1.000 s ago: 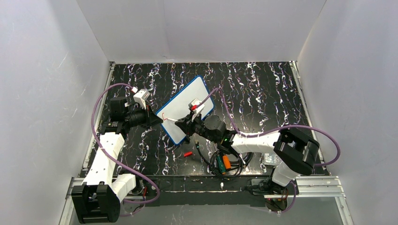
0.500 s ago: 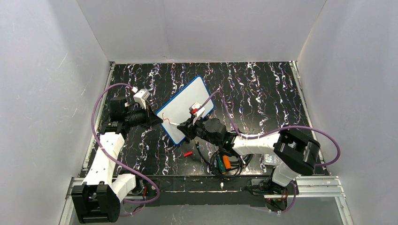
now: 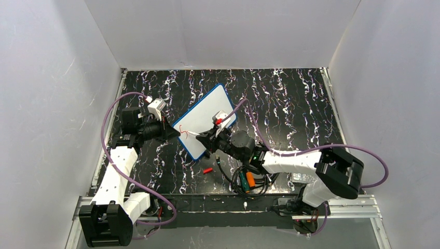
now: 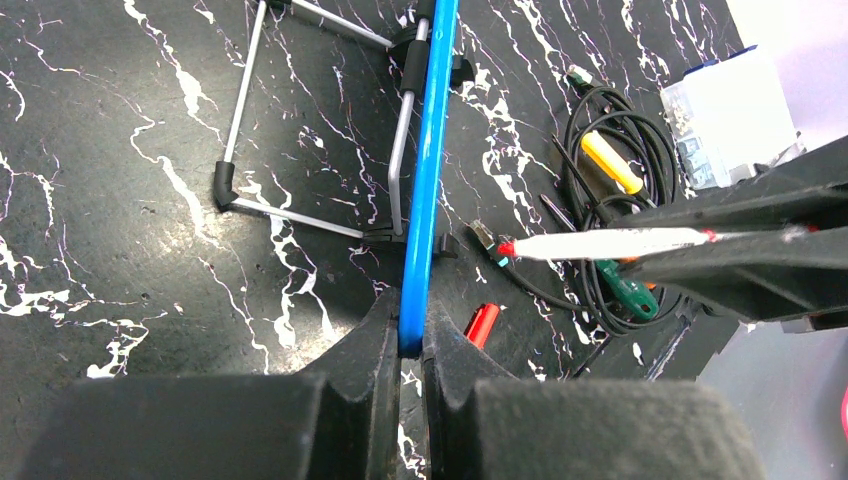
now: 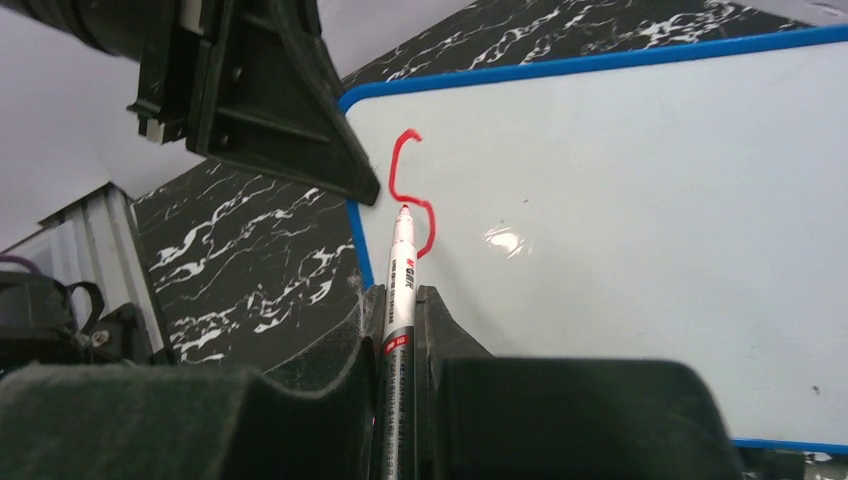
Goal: Write a sentence on the whiteboard
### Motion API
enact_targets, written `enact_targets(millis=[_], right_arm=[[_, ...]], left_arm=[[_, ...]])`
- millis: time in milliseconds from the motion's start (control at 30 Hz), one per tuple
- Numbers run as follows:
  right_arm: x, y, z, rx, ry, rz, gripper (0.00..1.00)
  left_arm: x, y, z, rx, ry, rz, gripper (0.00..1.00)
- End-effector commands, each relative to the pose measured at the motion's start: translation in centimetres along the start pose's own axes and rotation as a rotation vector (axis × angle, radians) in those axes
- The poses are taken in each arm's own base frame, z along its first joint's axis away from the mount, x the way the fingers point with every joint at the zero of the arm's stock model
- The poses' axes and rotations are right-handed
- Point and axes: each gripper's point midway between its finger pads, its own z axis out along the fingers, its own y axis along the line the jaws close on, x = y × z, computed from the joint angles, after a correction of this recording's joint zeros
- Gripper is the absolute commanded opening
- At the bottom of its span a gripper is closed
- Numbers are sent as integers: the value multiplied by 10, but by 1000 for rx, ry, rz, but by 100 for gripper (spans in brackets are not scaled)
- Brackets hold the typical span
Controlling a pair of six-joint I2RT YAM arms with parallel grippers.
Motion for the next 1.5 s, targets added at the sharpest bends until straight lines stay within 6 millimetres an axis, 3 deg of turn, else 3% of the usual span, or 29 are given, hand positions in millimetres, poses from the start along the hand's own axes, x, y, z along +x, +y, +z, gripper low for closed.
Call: enact_targets(millis=[0,633,1000,1467], right_arm=[[-29,-9,5,75,-72,-32,1],[-14,-12,26,81,-38,-71,1],[-4,-17,27,99,-18,-74,1],[16,-20,11,98,30,-47,1]], left_arm=[[12,6,-2,-40,54,6,0],[11,6,-1,-35,56,5,0],[12,6,-1,-36,56,5,0],[12,7,-1,-42,57,6,0]])
